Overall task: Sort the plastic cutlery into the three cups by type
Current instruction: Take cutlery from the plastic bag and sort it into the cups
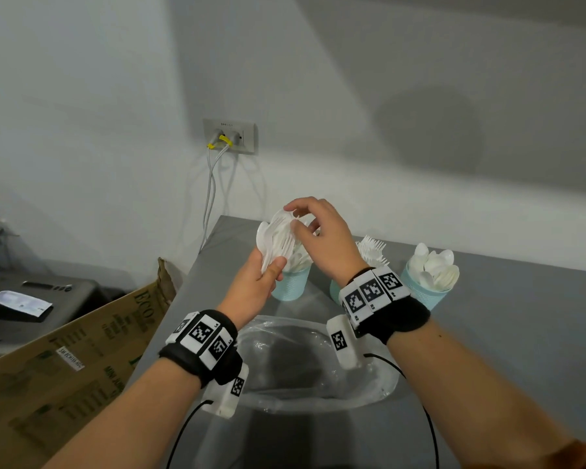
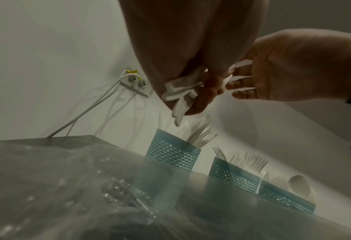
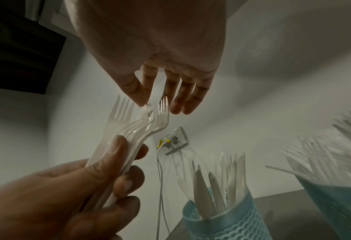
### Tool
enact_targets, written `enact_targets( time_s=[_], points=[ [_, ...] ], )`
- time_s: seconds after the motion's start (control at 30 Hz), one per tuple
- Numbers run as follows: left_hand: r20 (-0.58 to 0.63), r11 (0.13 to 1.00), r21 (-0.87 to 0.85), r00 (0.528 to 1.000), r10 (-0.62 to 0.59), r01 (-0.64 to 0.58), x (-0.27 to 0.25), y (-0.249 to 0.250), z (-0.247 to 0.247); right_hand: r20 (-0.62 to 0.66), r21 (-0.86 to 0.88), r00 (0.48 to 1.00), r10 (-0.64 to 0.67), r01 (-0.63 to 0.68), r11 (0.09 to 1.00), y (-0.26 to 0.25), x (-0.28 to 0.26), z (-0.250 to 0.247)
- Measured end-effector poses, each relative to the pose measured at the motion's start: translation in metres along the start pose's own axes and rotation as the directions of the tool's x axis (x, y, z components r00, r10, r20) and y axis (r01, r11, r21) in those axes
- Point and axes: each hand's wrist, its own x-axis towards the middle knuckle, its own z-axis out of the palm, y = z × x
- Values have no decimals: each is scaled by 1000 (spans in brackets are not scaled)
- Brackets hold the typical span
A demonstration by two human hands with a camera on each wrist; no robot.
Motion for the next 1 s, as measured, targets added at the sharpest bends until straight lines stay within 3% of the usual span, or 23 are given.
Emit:
enact_targets(
  time_s=[0.2,0.33,0.57,0.7,0.8,1.0],
  points=[
    [34,1000,-2,999,-11,11,-2,-1,-2,64,-226,997,-31,44,973,2,8,-7],
    [51,996,-83,998,-30,34,-5,2,-1,122,-235,992,14,16,972,-4,13,-12],
    [101,992,-121,995,-20,32,-6,2,1,126,-15,982,142,-141,990,-3,13,-16],
    [91,994,-102,995,-31,40,-5,2,3,54,107,977,207,-212,971,-4,15,-22],
    [92,994,-105,995,-28,37,-4,2,3,44,178,973,227,-232,956,-6,14,-24],
    [106,991,-123,994,-32,45,-2,1,2,10,163,981,193,-192,968,-4,7,-23]
  ],
)
